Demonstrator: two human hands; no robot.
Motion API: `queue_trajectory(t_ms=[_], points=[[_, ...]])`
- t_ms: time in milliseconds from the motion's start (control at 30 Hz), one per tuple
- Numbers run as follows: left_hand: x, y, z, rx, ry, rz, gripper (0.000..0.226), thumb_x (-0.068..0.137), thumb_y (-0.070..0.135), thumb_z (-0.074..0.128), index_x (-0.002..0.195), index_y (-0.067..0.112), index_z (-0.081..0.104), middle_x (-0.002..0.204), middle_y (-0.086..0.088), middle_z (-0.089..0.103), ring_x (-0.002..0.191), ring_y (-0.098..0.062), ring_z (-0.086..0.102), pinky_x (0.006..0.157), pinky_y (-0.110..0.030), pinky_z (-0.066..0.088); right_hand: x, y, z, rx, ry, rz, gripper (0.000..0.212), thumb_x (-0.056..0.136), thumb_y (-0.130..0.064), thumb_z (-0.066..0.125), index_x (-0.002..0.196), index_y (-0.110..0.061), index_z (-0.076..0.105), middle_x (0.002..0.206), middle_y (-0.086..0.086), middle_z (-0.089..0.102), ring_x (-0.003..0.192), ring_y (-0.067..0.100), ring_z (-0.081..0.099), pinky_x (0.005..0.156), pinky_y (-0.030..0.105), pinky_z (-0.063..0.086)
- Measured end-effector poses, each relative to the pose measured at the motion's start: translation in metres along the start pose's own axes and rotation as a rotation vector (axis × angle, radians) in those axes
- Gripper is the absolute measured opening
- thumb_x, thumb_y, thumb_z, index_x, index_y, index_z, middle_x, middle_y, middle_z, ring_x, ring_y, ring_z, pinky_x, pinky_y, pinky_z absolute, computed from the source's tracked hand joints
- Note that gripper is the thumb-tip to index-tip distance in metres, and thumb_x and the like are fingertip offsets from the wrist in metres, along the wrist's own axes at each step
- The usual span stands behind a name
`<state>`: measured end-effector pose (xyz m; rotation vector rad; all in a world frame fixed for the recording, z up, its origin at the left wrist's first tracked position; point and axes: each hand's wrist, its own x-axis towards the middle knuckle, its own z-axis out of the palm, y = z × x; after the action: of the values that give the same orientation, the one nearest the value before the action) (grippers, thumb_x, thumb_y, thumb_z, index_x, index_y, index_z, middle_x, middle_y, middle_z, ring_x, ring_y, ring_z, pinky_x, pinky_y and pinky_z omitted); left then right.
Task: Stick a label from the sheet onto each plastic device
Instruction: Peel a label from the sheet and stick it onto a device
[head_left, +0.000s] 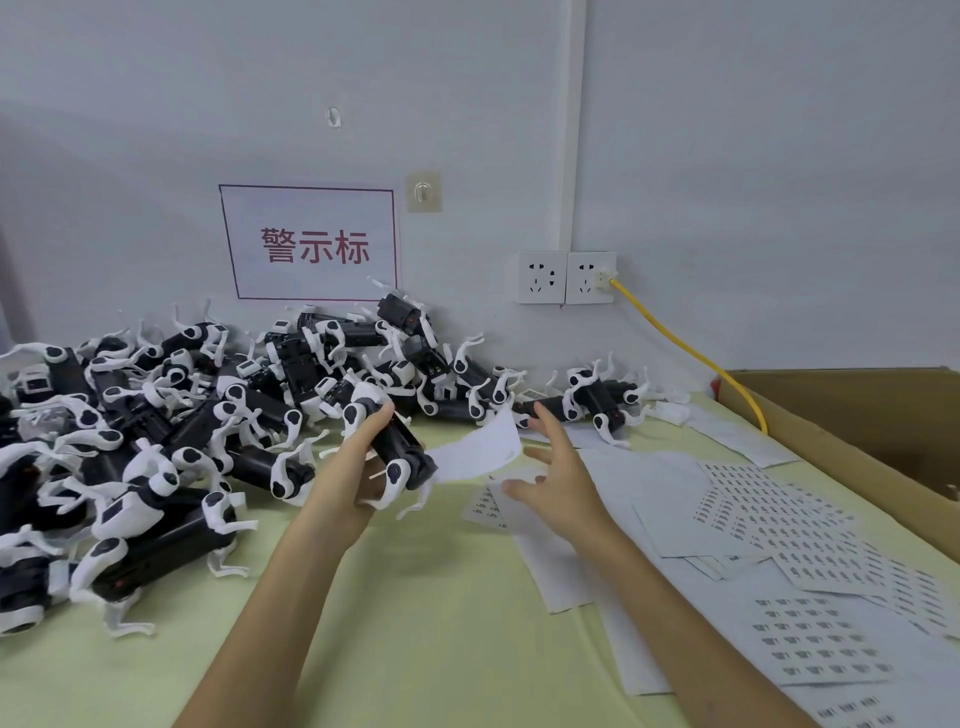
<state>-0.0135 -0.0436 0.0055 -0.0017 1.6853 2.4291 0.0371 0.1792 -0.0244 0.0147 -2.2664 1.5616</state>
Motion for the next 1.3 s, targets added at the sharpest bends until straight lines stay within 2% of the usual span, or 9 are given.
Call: queue_trajectory(t_ms=[200,267,367,467,600,800,900,1100,1300], points=[[-0.006,0.001,0.003,0.023,-0.161,-0.08,0.056,0.085,0.046,0.074,0.126,0.01,0.061,0.116,-0.02,0.074,0.103,-0.028,0.075,0.071,-0.037,0.063,-0.002,-0.016,-0.01,0.27,-0.055,0.006,0.083,0.081,0.008,0.071,0.147,-0.029,0.039,0.139,-0.013,0.053,0.126,0.004,0.052,0.098,0.028,0.046],[-0.007,0.001,0.004,0.052,-0.215,-0.12,0.061,0.08,0.051,0.073,0.121,0.007,0.063,0.117,-0.022,0.073,0.107,-0.029,0.074,0.08,-0.038,0.062,-0.003,-0.019,-0.012,0.328,-0.08,0.039,0.069,0.083,0.007,0.07,0.139,-0.027,0.048,0.128,-0.007,0.063,0.121,0.008,0.057,0.099,0.028,0.047],[-0.006,0.001,0.002,0.058,-0.255,-0.141,0.059,0.08,0.054,0.073,0.116,0.007,0.068,0.119,-0.022,0.073,0.113,-0.032,0.071,0.1,-0.043,0.054,-0.004,-0.021,-0.012,0.348,-0.067,0.017,0.033,0.086,0.002,0.07,0.108,-0.022,0.068,0.098,-0.007,0.074,0.096,0.003,0.067,0.081,0.015,0.05],[-0.005,-0.001,0.002,0.071,-0.269,-0.149,0.048,0.079,0.055,0.075,0.097,0.011,0.08,0.109,-0.012,0.076,0.095,-0.03,0.074,0.094,-0.042,0.056,-0.005,-0.021,-0.012,0.343,-0.055,-0.008,0.015,0.087,-0.004,0.072,0.09,-0.018,0.072,0.083,-0.014,0.072,0.082,-0.002,0.065,0.074,0.01,0.048],[-0.006,-0.003,0.005,0.075,-0.292,-0.133,0.041,0.075,0.058,0.076,0.085,0.018,0.083,0.098,-0.005,0.077,0.083,-0.022,0.075,0.088,-0.038,0.058,-0.003,-0.018,-0.011,0.365,-0.036,0.007,0.009,0.089,-0.006,0.071,0.087,-0.014,0.07,0.08,-0.012,0.069,0.077,-0.004,0.062,0.073,0.007,0.046],[-0.011,0.002,0.007,0.099,-0.264,0.084,0.06,0.084,0.059,0.063,0.122,0.014,0.065,0.123,-0.009,0.073,0.103,-0.025,0.073,0.097,-0.04,0.051,0.0,-0.015,-0.016,0.313,0.226,-0.046,0.02,0.088,-0.001,0.07,0.081,-0.019,0.066,0.069,-0.017,0.069,0.068,-0.006,0.062,0.068,0.008,0.046],[-0.014,0.003,0.006,0.07,-0.339,0.133,0.051,0.093,0.058,0.056,0.113,0.013,0.069,0.129,-0.007,0.071,0.12,-0.022,0.066,0.089,-0.036,0.054,0.0,-0.016,-0.016,0.246,0.235,-0.062,0.024,0.087,0.001,0.07,0.087,-0.023,0.065,0.082,-0.011,0.071,0.076,0.004,0.064,0.074,0.018,0.049],[-0.022,-0.01,0.023,0.153,-0.472,0.086,0.041,0.086,0.055,0.056,0.094,0.024,0.081,0.088,0.006,0.07,0.078,-0.01,0.068,0.069,-0.027,0.058,-0.005,-0.021,-0.01,0.178,0.158,-0.134,0.042,0.085,0.008,0.065,0.103,-0.029,0.065,0.102,0.006,0.066,0.069,0.007,0.059,0.068,0.026,0.051],[-0.023,-0.02,0.031,0.201,-0.522,0.087,0.049,0.078,0.062,0.067,0.107,0.025,0.078,0.101,0.002,0.071,0.089,-0.019,0.07,0.076,-0.034,0.059,-0.01,-0.025,-0.008,0.105,0.137,-0.189,0.041,0.088,0.007,0.061,0.104,-0.031,0.069,0.109,0.004,0.069,0.078,0.006,0.061,0.078,0.03,0.053]])
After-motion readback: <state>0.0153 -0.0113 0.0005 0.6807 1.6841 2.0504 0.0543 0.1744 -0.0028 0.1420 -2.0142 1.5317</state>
